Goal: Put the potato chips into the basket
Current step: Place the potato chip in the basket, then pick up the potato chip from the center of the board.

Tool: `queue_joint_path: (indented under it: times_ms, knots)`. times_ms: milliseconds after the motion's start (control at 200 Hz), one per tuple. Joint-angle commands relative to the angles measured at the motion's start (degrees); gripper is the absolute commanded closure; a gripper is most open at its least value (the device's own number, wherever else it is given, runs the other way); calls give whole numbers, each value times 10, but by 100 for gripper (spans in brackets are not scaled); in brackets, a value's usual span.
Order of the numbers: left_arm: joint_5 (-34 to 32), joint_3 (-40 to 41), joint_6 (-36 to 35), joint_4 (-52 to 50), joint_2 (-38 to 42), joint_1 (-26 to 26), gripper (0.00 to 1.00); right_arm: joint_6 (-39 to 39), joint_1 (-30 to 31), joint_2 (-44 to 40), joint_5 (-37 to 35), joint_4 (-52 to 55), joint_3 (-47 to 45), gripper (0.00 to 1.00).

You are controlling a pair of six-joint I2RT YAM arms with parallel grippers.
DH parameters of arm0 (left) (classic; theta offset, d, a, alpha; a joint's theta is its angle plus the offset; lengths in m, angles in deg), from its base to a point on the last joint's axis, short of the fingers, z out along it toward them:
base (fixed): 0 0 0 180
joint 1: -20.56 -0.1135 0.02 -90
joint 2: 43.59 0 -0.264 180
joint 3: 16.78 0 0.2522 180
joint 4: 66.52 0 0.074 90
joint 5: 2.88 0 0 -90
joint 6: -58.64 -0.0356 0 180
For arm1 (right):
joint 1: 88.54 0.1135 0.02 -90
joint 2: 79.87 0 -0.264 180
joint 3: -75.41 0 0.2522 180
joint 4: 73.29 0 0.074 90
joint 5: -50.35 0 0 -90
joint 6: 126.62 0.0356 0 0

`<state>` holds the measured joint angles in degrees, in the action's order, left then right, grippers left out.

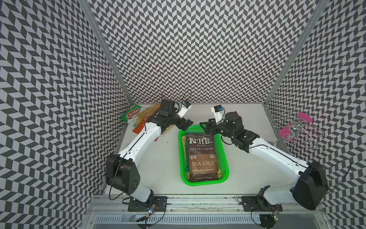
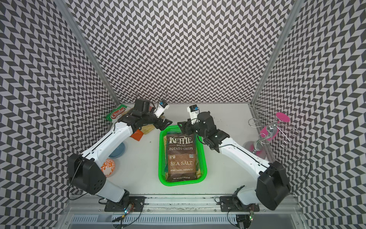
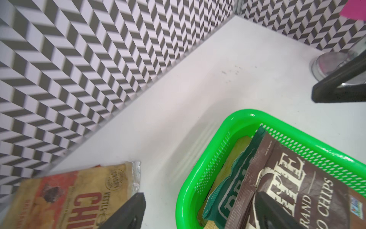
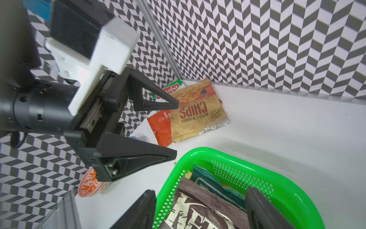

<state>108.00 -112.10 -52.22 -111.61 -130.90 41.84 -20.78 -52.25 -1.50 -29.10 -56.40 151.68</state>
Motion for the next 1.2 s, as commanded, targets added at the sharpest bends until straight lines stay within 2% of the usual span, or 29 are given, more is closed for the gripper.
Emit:
queue_joint_path:
  times_ms: [0, 120, 265, 391, 476, 606, 761, 901, 1081, 1197]
  knots:
    - [19, -19, -19, -59, 30, 0, 8, 1, -1, -37, 18, 3, -32, 24]
    - [8, -10, -14, -62, 57, -15, 7, 11, -1, -86, 17, -7, -76, 24]
    - [-17, 38, 22, -4, 71, -72, 7, 30, -2, -153, -27, -30, -141, 23]
    - [-98, 43, 52, 33, 25, -114, 7, 26, -11, -178, -49, -30, -173, 20]
    - [-113, 24, 91, 39, -28, -152, 7, 34, -17, -172, -48, -20, -175, 20]
    - [-110, 14, 143, 64, -99, -192, 11, 41, -18, -156, -46, -26, -178, 18]
    - [-85, 40, 204, 131, -140, -227, 13, 34, -21, -151, -62, -26, -173, 18]
    - [-82, 25, 256, 152, -191, -244, 17, 32, -23, -149, -67, -32, -167, 18]
    - [-88, -20, 288, 137, -258, -258, 18, 19, -26, -140, -83, -32, -159, 18]
    - [-79, -14, 315, 155, -277, -274, 20, 16, -28, -133, -80, -35, -152, 18]
